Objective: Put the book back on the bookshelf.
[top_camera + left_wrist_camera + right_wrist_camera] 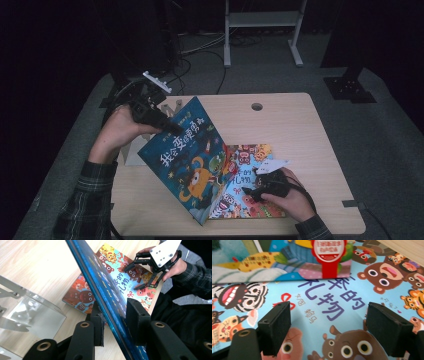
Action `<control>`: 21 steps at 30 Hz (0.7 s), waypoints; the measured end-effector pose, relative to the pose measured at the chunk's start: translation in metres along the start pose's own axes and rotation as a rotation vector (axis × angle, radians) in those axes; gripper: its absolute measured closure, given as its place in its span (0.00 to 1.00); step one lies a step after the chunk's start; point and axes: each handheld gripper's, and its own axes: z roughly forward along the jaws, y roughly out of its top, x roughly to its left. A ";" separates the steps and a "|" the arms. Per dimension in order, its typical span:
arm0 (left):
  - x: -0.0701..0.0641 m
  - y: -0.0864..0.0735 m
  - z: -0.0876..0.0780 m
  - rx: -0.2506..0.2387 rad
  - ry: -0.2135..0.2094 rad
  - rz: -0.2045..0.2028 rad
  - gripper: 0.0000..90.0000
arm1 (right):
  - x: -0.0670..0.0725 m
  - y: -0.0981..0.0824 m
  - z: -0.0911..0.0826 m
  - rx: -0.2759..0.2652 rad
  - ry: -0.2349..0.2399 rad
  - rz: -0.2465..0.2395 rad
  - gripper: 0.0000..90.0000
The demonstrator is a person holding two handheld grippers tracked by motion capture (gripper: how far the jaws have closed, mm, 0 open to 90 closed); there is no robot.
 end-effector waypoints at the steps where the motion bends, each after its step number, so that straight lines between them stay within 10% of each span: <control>1: -0.001 0.003 -0.001 0.008 0.003 0.005 0.77 | 0.000 0.000 0.000 0.000 0.000 0.000 0.21; 21: -0.038 0.037 -0.015 0.116 0.017 0.110 0.92 | -0.001 -0.002 0.000 -0.019 -0.009 0.007 0.19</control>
